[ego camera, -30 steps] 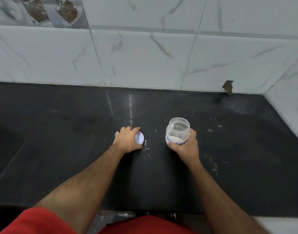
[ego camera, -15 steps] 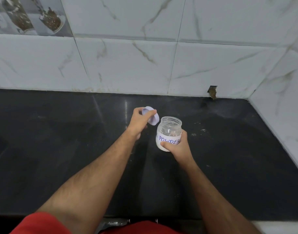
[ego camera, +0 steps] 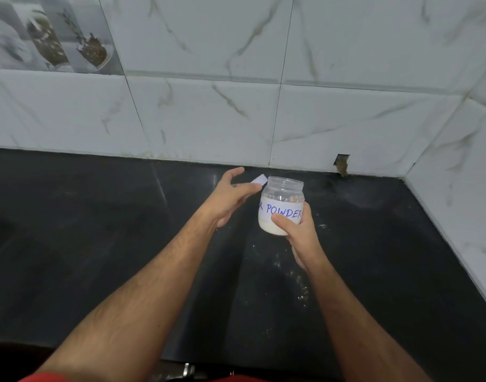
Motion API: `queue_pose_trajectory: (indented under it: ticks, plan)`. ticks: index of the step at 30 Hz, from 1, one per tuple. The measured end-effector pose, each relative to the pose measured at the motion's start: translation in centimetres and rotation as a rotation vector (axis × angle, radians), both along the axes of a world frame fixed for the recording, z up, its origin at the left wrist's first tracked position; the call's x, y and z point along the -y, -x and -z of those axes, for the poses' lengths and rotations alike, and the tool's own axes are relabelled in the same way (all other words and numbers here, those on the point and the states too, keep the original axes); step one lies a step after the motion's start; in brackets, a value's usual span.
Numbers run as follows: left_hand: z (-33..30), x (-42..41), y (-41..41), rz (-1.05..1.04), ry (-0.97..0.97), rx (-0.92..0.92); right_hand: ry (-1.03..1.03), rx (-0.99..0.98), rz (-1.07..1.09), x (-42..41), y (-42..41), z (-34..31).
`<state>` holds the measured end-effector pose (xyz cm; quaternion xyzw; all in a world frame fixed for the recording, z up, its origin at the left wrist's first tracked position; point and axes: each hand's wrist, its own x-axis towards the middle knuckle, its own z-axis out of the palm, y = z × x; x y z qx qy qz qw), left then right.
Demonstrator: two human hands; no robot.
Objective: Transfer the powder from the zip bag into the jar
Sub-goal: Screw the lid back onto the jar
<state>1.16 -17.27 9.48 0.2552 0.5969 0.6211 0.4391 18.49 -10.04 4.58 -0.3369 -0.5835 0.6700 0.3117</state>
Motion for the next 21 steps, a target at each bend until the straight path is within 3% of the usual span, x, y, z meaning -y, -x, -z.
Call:
queue_pose_trajectory:
  ticks: [11,18,21]
  plan:
    - [-3.8,-0.7,0.3,-0.109,-0.013,-0.129,-0.168,0.103,-0.129,0.5,0.2,-2.1]
    - [-5.4,-0.4,-0.3,0.134,0.113,-0.620,-0.278,0.158,-0.031,1.9,1.1,-3.3]
    - [-6.0,-0.3,-0.6,0.171,0.150,-0.662,-0.338,0.166,-0.007,2.3,1.0,-3.7]
